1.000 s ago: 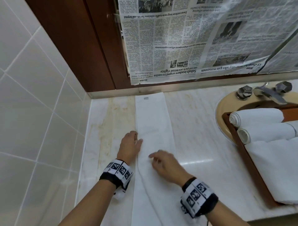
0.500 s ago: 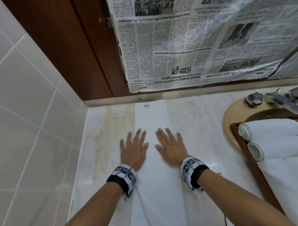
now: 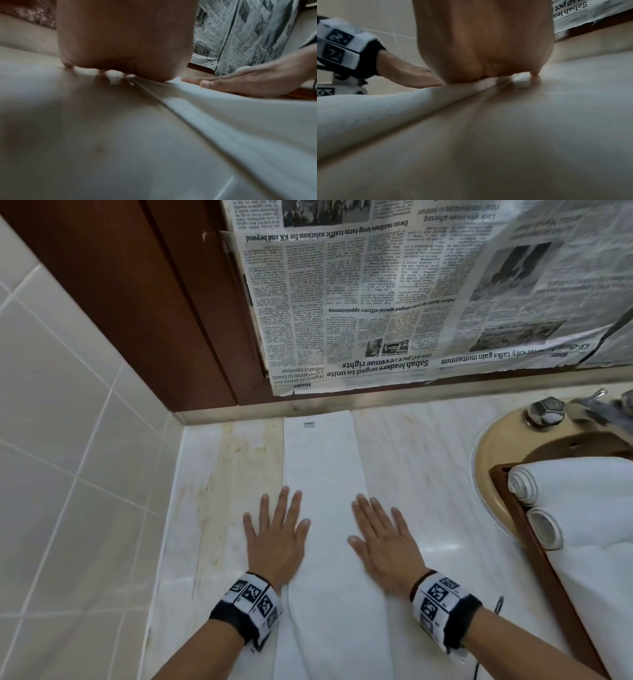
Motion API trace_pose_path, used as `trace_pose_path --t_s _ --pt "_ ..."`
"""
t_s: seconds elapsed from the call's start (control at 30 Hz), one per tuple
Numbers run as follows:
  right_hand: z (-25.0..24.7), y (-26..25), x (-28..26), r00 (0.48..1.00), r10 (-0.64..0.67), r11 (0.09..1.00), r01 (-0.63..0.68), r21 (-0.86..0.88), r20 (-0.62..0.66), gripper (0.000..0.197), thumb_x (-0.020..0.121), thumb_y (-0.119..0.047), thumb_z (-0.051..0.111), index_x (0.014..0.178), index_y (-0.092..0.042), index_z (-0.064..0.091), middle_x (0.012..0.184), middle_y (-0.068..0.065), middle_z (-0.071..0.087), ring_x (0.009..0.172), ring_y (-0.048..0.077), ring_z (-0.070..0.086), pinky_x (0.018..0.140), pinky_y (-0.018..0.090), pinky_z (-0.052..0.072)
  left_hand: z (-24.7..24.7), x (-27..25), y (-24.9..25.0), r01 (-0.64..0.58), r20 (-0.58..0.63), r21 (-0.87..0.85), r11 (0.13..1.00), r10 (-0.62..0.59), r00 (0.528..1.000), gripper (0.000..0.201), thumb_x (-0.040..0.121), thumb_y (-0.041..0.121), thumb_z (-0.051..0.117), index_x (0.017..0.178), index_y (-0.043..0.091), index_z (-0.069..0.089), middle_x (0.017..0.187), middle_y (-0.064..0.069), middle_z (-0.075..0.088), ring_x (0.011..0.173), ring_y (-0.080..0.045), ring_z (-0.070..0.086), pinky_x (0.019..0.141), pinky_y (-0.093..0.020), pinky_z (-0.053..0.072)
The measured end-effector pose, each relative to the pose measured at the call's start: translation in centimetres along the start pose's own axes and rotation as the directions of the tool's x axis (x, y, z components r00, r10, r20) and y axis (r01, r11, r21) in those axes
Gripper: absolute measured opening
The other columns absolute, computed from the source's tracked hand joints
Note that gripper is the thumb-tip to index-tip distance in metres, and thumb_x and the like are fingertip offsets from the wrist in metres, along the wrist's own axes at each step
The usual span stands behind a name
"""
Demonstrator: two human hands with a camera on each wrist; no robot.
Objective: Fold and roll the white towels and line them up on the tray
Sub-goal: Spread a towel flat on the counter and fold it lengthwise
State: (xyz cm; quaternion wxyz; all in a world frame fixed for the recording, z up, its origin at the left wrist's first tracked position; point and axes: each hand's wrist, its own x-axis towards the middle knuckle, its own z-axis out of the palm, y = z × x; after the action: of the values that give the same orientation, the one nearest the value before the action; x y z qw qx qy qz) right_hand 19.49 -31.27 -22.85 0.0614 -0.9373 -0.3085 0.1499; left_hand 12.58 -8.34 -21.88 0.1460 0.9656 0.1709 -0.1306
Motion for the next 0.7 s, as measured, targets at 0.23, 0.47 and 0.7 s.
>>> trace_pose_path --t_s 0.23,0.47,0.7 --pt "-2.4 3.7 3.1 0.999 -0.025 0.999 0.026 -0.025 0.035 0.074 0.086 -0.062 -0.027 0.152 -0.028 -0.022 0.158 -0.015 -0.028 0.148 0.011 -0.022 0.12 0.041 -0.013 -0.8 2.7 2.9 0.057 0.029 -0.013 0.998 -0.057 0.998 0.06 0.101 0.057 0.002 0.154 0.04 -0.02 0.159 0.021 -0.029 0.15 -0.024 -0.025 0.119 -0.06 -0.012" --pt "-5.1 6.6 7.7 0.996 -0.013 1.0 0.015 -0.023 0.087 0.062 0.102 -0.054 0.003 0.156 -0.031 -0.015 0.158 -0.019 -0.025 0.15 0.011 -0.018 0.122 0.046 -0.01 -2.2 7.1 4.0 0.098 0.054 -0.022 0.995 -0.097 0.994 0.059 0.102 0.058 0.007 0.155 0.043 -0.014 0.162 0.022 -0.022 0.152 -0.024 -0.021 0.118 -0.061 -0.012" --pt "-5.2 5.0 4.9 0.997 0.066 0.965 -0.053 0.257 -0.041 0.066 0.101 -0.049 0.039 0.157 -0.019 0.02 0.165 -0.001 0.016 0.151 0.02 0.016 0.12 0.044 0.014 -2.0 2.2 2.3 -0.145 -0.195 -0.336 0.931 0.081 0.977 0.05 0.098 0.041 0.034 0.141 0.024 0.054 0.15 -0.002 0.045 0.135 -0.028 0.044 0.112 -0.046 0.036"
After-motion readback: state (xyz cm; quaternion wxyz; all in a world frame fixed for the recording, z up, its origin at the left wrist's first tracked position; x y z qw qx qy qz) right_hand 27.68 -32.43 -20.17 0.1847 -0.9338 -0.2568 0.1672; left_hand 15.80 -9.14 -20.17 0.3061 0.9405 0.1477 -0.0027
